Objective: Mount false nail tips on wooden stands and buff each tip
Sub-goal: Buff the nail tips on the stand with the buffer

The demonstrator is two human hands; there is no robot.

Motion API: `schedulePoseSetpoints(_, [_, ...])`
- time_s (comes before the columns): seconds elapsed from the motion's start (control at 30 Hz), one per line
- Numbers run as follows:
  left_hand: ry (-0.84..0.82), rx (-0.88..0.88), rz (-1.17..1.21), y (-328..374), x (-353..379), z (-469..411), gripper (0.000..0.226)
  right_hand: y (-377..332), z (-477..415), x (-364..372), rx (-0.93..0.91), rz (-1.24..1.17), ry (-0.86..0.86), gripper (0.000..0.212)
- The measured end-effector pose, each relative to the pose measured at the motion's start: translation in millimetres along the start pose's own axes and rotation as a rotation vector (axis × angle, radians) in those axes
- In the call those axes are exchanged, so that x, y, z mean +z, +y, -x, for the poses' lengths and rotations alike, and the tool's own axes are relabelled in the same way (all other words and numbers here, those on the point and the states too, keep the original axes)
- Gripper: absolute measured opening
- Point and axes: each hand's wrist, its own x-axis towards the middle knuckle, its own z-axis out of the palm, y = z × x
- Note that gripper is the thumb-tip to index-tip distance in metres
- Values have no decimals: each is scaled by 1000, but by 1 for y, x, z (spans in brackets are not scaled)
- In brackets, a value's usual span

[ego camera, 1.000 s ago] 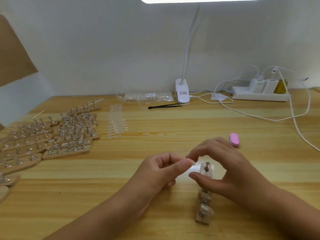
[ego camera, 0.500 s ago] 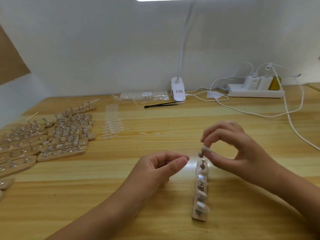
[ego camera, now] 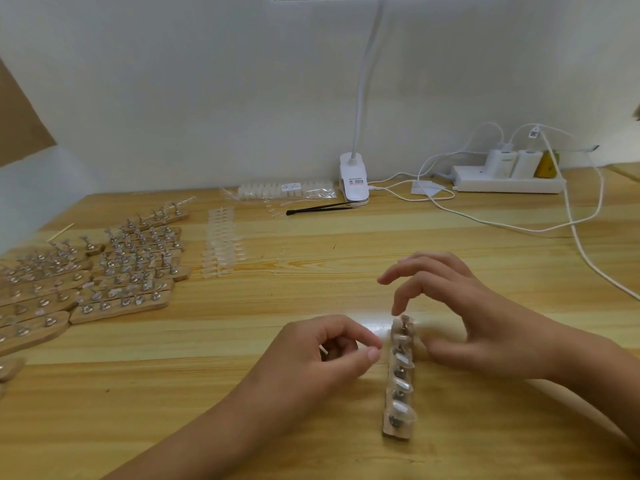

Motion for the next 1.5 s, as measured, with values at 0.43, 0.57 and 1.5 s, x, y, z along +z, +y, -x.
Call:
schedulePoseSetpoints(0.43, [-30,253,-503,-8,5,0,31,-9,4,9,-122,207,-178,19])
schedulePoseSetpoints(0.57, [-25,249,-530,-6,6,2,32,-10,3,9,-138,162,-177,10])
schedulePoseSetpoints(1.5, [-127,-85,482,10,0,1,50,-30,-4,23,-18,-364,309,8])
